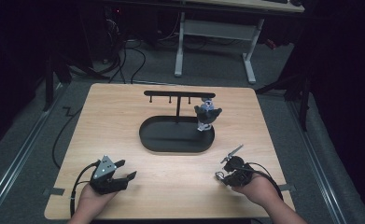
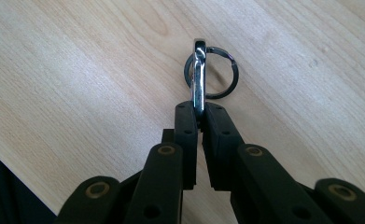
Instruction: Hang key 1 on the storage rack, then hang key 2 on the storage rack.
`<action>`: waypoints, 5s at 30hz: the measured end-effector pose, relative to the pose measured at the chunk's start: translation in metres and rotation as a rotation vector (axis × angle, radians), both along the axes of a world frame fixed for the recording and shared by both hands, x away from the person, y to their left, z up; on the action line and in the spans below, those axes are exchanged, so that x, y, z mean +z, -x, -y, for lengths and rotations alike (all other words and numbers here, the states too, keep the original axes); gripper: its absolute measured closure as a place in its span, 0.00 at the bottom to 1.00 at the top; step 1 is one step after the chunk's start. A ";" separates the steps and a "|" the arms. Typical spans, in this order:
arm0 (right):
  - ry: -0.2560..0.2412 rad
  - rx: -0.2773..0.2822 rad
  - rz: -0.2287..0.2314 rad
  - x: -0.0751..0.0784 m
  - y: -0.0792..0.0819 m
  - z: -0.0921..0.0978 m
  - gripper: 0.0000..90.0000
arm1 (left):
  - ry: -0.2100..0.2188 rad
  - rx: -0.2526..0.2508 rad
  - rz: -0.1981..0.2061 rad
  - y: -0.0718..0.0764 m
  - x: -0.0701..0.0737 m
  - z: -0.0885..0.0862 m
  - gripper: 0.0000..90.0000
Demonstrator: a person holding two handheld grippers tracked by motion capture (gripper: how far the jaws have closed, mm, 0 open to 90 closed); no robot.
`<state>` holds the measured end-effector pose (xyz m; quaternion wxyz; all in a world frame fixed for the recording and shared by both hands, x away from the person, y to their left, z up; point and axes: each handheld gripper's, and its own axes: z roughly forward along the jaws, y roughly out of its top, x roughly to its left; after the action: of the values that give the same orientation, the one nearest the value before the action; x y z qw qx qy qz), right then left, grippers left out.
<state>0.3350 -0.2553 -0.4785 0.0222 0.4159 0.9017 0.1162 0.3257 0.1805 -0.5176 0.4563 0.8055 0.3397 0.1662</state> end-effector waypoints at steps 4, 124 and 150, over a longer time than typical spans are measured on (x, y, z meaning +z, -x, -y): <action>0.010 0.013 -0.006 -0.002 -0.002 -0.006 0.93 | 0.003 0.002 -0.001 0.000 0.000 0.000 0.40; -0.059 -0.057 0.174 0.155 -0.135 -0.079 0.95 | 0.035 -0.011 0.034 0.001 0.003 -0.002 0.37; -0.073 -0.109 0.221 0.160 -0.163 -0.095 0.95 | 0.030 -0.022 0.036 0.002 0.002 -0.001 0.37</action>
<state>0.4978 -0.1603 -0.3186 0.1127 0.4494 0.8650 0.1925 0.3235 0.1815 -0.5156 0.4763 0.7990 0.3250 0.1705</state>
